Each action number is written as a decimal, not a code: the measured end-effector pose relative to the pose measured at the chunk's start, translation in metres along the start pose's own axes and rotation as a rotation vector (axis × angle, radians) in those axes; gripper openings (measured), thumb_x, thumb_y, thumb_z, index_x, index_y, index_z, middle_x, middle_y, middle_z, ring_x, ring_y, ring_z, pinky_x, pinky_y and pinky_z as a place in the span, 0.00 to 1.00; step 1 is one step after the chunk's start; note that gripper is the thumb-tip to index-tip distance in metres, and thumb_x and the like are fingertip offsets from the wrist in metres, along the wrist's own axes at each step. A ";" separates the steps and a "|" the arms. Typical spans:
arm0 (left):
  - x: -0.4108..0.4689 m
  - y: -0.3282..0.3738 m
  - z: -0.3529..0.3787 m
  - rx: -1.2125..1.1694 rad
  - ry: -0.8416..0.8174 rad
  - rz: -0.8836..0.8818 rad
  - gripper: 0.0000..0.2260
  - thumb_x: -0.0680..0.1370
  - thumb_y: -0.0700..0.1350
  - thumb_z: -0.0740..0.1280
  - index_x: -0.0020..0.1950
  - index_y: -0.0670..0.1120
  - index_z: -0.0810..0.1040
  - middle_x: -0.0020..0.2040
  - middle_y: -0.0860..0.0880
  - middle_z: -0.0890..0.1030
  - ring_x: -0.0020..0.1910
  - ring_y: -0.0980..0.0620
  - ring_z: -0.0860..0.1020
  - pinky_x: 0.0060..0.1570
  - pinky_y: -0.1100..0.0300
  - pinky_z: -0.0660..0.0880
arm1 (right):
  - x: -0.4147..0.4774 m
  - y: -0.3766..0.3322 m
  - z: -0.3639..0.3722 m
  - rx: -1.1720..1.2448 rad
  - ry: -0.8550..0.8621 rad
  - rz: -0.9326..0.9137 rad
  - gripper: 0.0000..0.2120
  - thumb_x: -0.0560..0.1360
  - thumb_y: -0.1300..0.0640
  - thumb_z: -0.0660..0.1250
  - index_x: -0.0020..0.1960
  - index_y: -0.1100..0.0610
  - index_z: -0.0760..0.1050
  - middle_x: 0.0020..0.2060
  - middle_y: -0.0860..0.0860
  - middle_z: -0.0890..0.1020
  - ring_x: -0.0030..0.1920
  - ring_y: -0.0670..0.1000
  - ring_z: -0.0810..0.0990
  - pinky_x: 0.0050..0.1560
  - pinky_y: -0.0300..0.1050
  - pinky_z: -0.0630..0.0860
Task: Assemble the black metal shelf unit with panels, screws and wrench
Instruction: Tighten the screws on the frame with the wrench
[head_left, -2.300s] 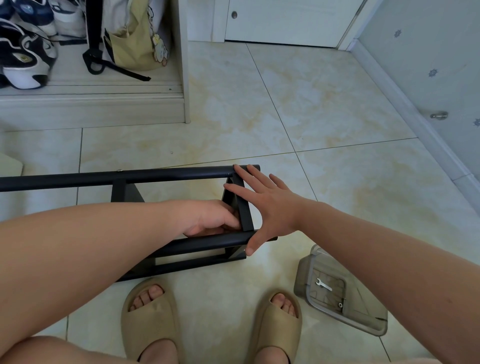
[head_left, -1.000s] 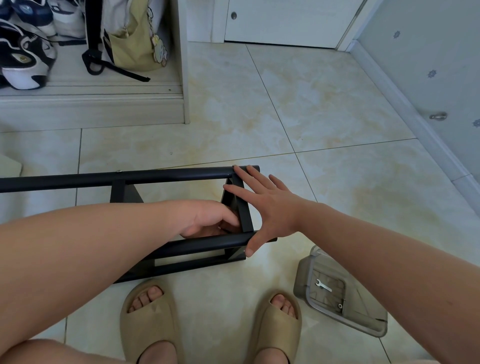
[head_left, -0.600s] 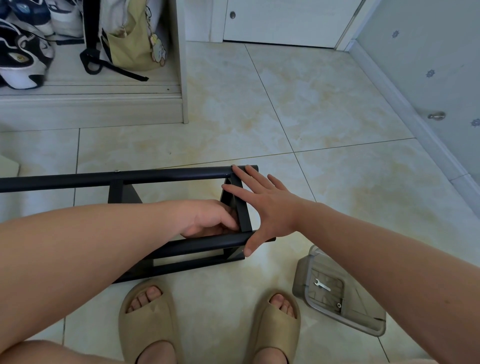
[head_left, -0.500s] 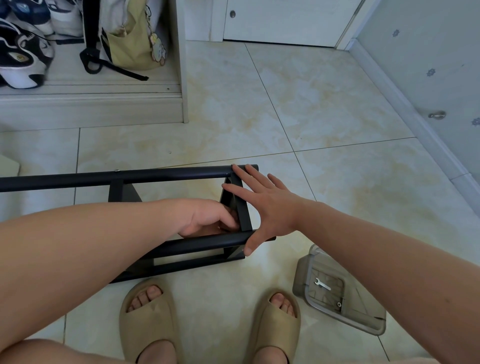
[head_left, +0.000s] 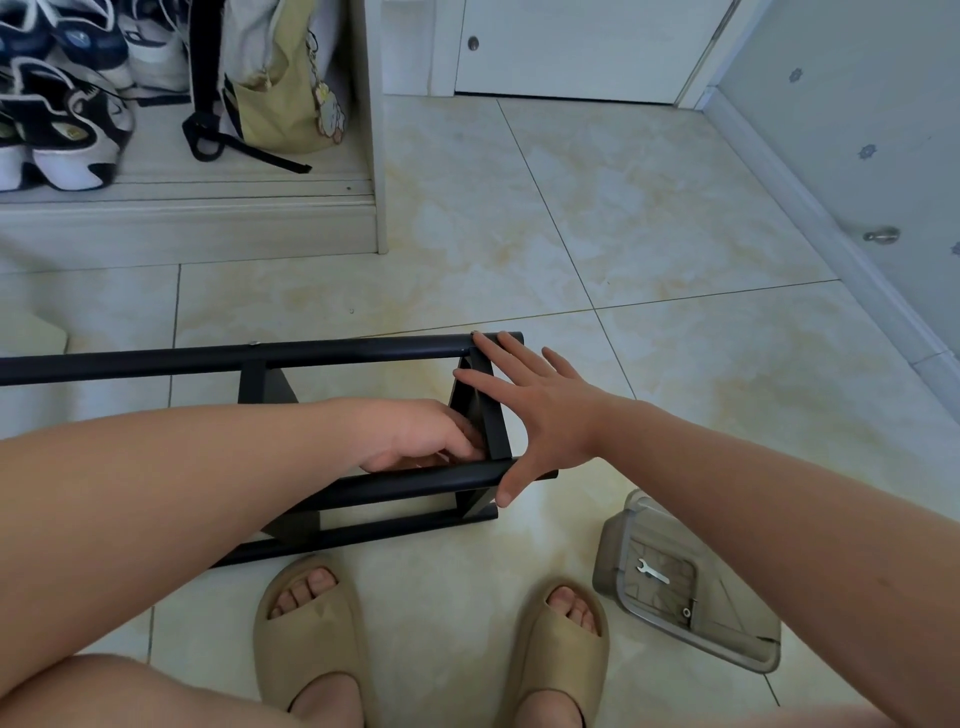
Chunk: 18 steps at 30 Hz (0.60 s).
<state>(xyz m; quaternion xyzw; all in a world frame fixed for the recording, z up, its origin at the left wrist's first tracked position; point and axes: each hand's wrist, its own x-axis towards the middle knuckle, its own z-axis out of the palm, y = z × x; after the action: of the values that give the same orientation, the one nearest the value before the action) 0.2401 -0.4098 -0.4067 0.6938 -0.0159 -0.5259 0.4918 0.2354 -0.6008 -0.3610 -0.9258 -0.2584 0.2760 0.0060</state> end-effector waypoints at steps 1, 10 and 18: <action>-0.006 0.001 -0.002 0.157 0.042 0.002 0.06 0.79 0.45 0.68 0.50 0.46 0.83 0.45 0.48 0.83 0.44 0.49 0.80 0.49 0.58 0.76 | -0.001 -0.001 -0.001 -0.016 -0.002 0.006 0.64 0.58 0.24 0.74 0.81 0.38 0.39 0.78 0.43 0.27 0.78 0.47 0.27 0.78 0.61 0.34; -0.084 0.016 -0.003 1.005 -0.027 -0.224 0.21 0.78 0.60 0.66 0.59 0.44 0.76 0.49 0.47 0.84 0.44 0.50 0.81 0.48 0.56 0.78 | -0.034 -0.035 0.002 -0.118 -0.003 0.083 0.45 0.76 0.33 0.65 0.82 0.42 0.42 0.81 0.50 0.36 0.81 0.53 0.42 0.79 0.59 0.50; -0.101 -0.001 0.001 1.039 0.545 0.189 0.12 0.81 0.52 0.64 0.60 0.48 0.69 0.51 0.47 0.73 0.47 0.47 0.75 0.47 0.49 0.76 | -0.046 -0.059 0.005 -0.079 0.165 0.056 0.34 0.83 0.54 0.62 0.83 0.51 0.47 0.82 0.51 0.46 0.80 0.55 0.54 0.78 0.53 0.56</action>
<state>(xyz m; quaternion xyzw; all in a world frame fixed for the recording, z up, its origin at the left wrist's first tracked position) 0.1939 -0.3549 -0.3351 0.9492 -0.2063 -0.2060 0.1187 0.1718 -0.5724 -0.3325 -0.9518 -0.2417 0.1882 -0.0170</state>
